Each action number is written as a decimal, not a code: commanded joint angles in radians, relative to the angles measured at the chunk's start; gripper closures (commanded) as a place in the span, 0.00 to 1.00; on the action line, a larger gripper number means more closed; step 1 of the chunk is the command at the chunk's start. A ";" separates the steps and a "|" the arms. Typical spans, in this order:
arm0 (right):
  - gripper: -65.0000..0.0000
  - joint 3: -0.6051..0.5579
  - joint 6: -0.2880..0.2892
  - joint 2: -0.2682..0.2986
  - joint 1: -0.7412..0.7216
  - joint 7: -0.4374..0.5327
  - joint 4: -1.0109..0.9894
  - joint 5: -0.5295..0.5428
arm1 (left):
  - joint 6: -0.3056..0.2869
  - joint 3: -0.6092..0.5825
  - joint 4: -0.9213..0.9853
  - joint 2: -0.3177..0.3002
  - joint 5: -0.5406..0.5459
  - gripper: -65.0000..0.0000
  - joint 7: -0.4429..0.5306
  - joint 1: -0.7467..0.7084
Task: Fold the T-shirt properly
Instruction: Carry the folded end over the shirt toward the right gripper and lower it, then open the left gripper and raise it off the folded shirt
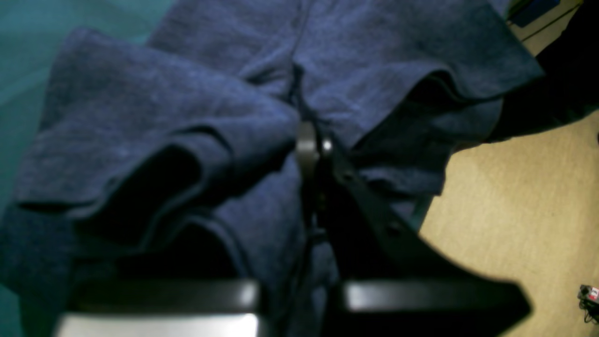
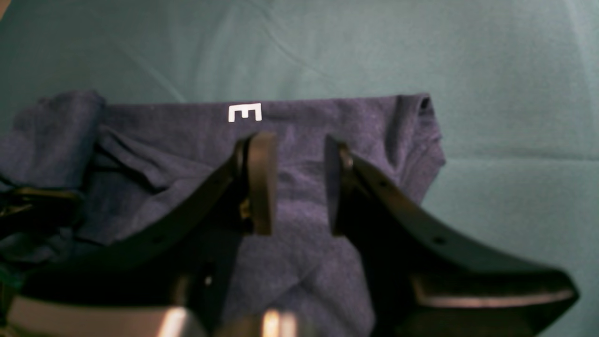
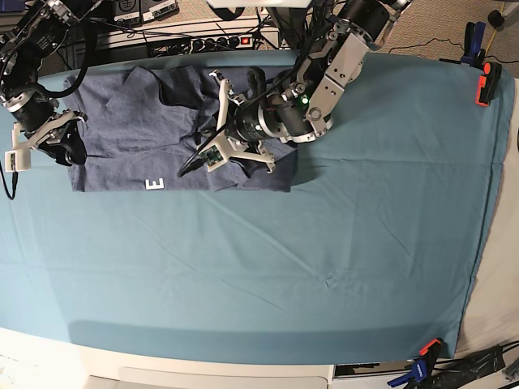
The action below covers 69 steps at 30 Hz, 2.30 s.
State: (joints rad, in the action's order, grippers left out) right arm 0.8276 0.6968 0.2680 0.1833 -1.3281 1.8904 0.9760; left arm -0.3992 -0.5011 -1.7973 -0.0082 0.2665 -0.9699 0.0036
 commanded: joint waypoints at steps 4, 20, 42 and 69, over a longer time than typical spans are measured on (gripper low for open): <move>0.71 0.005 0.001 0.020 -0.006 0.023 0.013 0.023 | -0.001 -0.001 -0.016 0.014 0.018 1.00 0.028 0.016; 0.71 0.005 0.001 0.020 -0.006 0.023 0.013 0.022 | -0.001 -0.001 -0.016 0.064 0.017 1.00 0.035 0.019; 0.71 0.005 0.001 0.020 -0.005 0.023 0.013 0.022 | -0.047 -0.001 -0.016 0.061 0.025 0.64 0.028 0.029; 0.71 0.005 0.001 0.020 -0.005 0.023 0.013 0.022 | -0.001 0.289 -0.025 0.019 0.026 0.95 -0.031 0.164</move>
State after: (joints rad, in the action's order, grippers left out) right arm 0.8276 0.6968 0.2680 0.1833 -1.3281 1.8904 0.9760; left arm -0.4026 -0.2119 -1.8030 0.0071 0.2806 -1.0180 0.1490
